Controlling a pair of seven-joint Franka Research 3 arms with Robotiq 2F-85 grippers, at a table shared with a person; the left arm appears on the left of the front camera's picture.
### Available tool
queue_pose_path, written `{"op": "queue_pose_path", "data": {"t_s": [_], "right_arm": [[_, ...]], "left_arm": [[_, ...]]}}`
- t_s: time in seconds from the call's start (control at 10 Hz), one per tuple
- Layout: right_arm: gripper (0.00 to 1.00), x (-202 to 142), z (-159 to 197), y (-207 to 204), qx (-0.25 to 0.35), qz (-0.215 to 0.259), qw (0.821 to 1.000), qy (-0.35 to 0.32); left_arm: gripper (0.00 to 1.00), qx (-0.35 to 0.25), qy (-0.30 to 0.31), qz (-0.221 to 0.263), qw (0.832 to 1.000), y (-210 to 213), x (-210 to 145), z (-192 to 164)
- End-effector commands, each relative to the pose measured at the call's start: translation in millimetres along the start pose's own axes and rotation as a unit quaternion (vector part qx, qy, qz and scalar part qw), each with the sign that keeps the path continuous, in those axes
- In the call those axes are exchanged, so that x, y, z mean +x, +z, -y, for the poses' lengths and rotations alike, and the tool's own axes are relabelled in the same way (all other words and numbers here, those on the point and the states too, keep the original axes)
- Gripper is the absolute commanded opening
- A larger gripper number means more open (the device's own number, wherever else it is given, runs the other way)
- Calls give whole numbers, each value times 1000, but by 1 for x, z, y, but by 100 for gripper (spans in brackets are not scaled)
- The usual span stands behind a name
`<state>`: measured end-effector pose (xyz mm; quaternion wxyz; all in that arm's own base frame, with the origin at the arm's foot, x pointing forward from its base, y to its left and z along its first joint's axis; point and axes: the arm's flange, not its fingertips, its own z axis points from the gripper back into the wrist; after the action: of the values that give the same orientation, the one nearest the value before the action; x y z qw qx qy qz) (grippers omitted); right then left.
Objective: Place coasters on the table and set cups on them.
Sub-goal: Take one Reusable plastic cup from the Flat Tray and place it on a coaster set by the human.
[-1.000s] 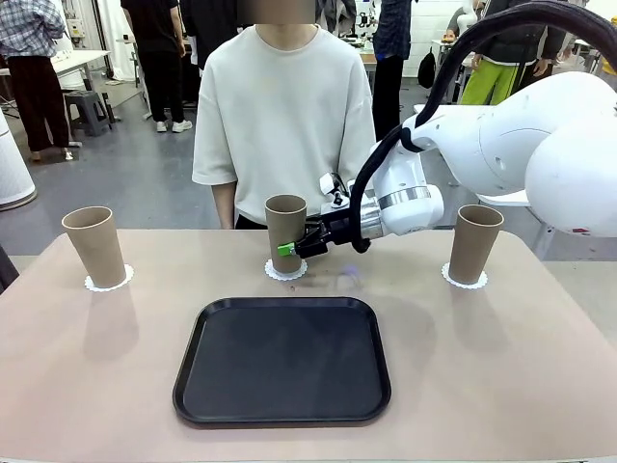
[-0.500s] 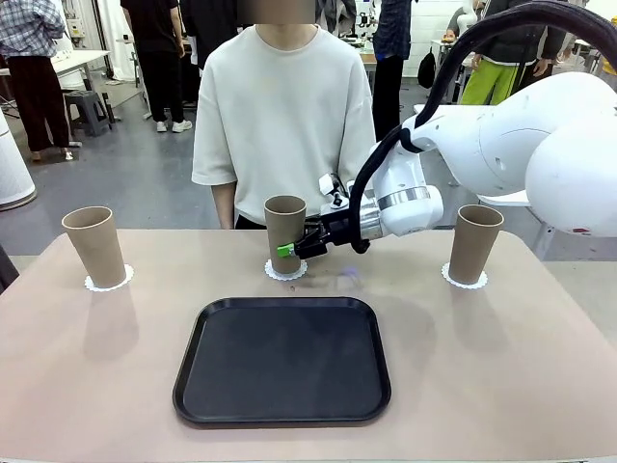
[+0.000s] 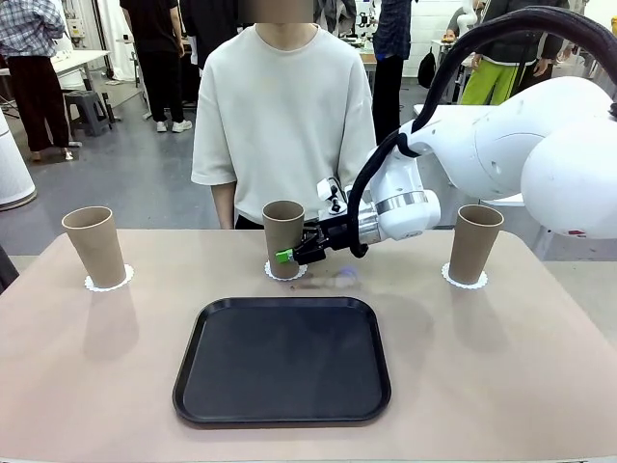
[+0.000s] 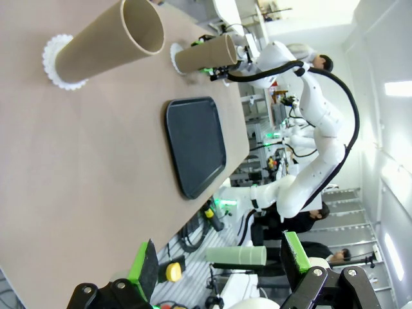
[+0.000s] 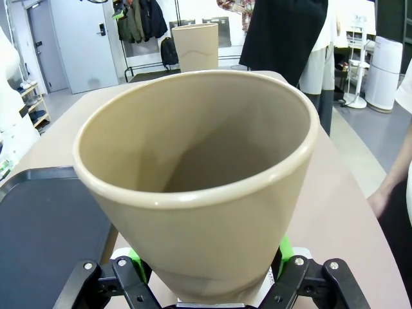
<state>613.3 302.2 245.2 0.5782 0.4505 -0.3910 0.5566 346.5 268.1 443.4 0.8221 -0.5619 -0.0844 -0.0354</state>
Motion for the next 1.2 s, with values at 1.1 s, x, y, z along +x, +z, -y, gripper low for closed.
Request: {"op": "queue_pose_path", "data": {"t_s": [1.1], "right_arm": [[100, -6, 22, 13, 6, -8, 1000, -20]], "left_arm": [[100, 0, 1, 5, 1000, 1, -1, 1]]}}
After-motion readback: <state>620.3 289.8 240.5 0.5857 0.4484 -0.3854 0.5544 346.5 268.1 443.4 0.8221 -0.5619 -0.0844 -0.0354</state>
